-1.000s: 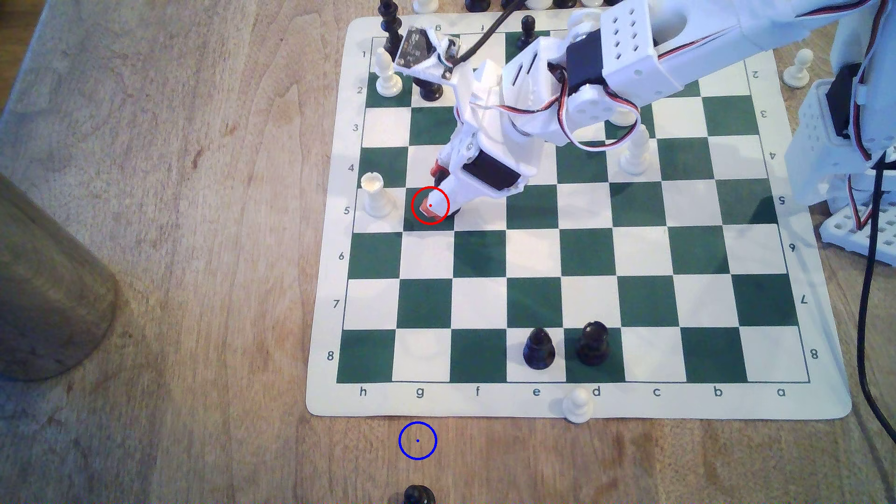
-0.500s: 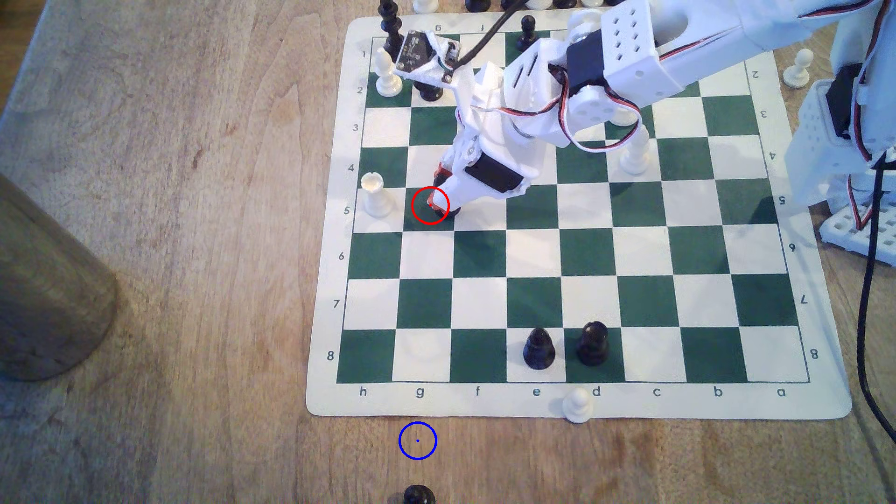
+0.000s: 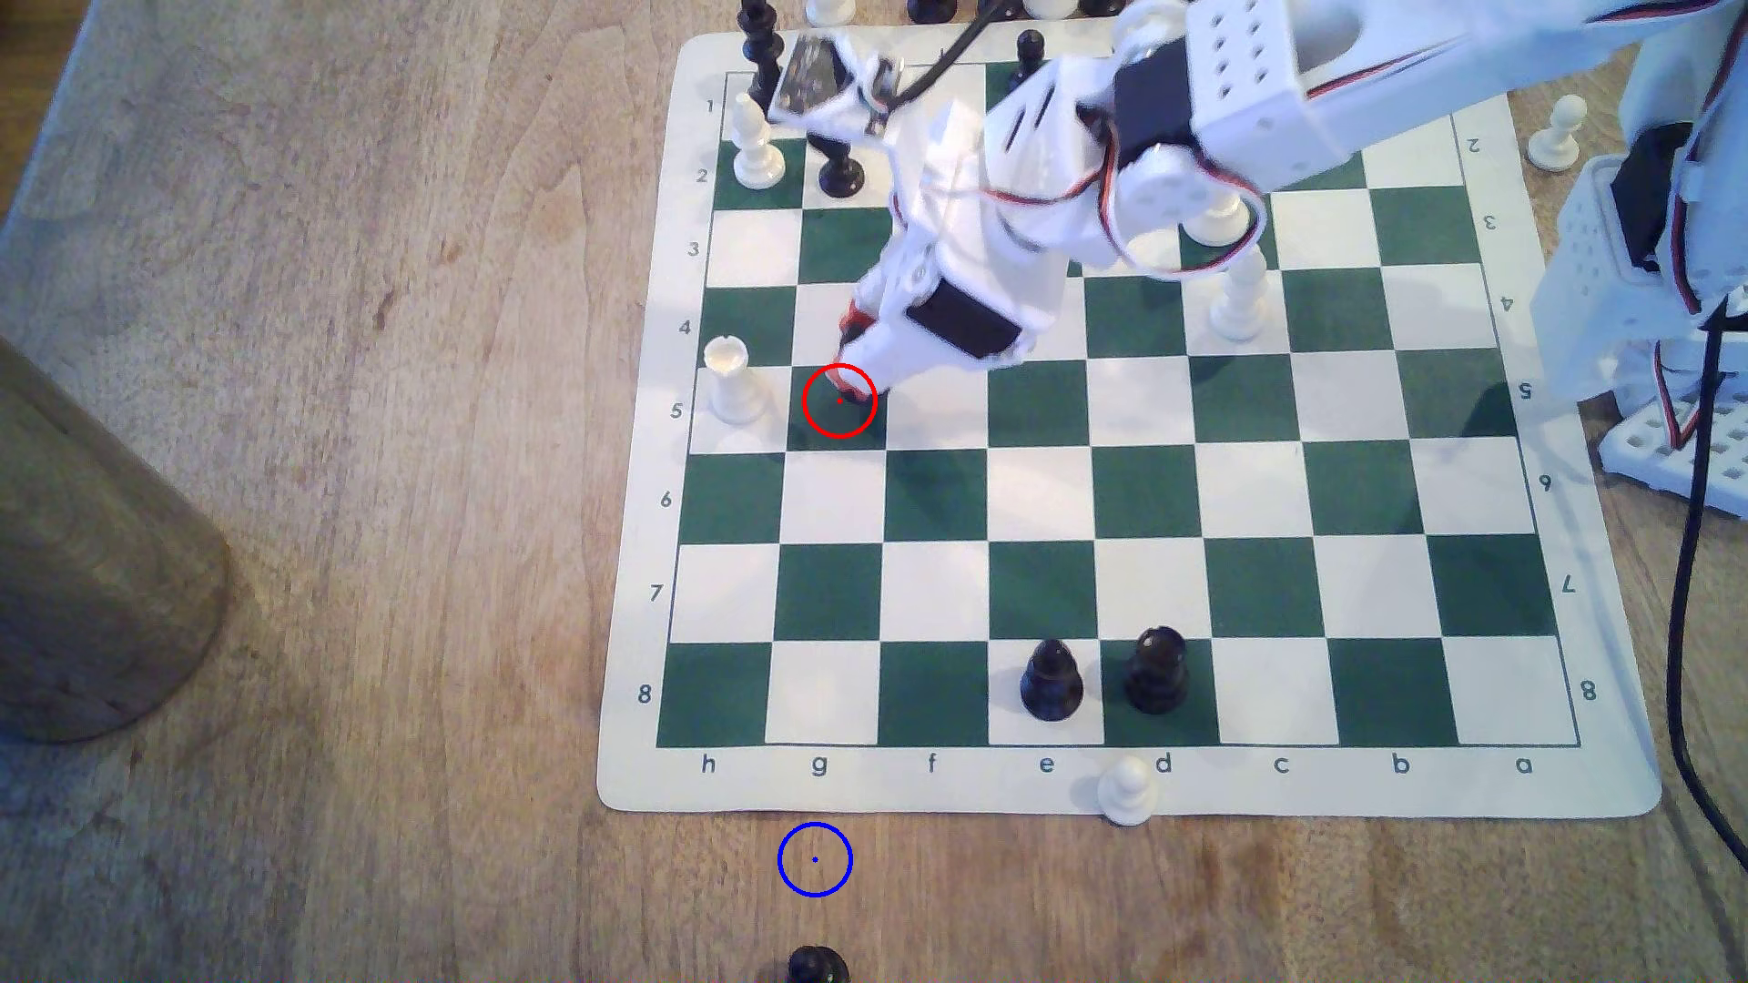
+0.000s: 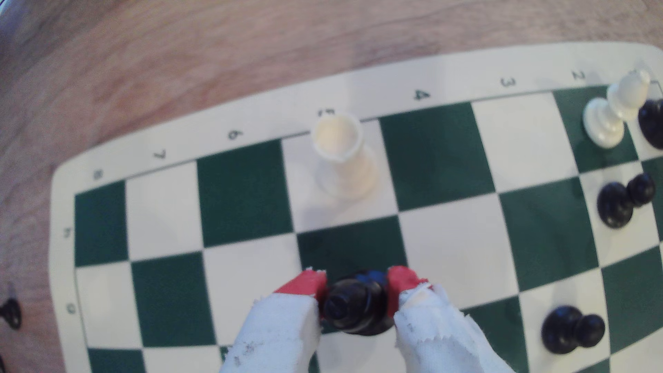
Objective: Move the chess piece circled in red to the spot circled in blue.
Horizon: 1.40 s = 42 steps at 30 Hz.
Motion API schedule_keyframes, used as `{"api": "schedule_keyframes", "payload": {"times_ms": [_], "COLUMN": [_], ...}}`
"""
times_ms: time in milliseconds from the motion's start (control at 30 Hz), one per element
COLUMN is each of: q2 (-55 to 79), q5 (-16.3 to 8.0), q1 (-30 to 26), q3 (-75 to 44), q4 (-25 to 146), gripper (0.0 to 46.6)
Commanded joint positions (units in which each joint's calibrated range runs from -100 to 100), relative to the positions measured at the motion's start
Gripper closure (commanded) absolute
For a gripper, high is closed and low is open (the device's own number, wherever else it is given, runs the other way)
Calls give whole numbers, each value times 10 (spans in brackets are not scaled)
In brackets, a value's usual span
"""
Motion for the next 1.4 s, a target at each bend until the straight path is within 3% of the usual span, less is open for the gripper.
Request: {"api": "schedule_keyframes", "payload": {"times_ms": [0,233,567,867,1367], "q2": [-86,-53,115,167,261], "q5": [-4,-12,-40,-66,-65], "q1": [-21,-74,-178,-232,-244], "q3": [-16,-86,-334,-403,-467], "q4": [14,29,93,106,126], "gripper": [440,447,451,453,453]}}
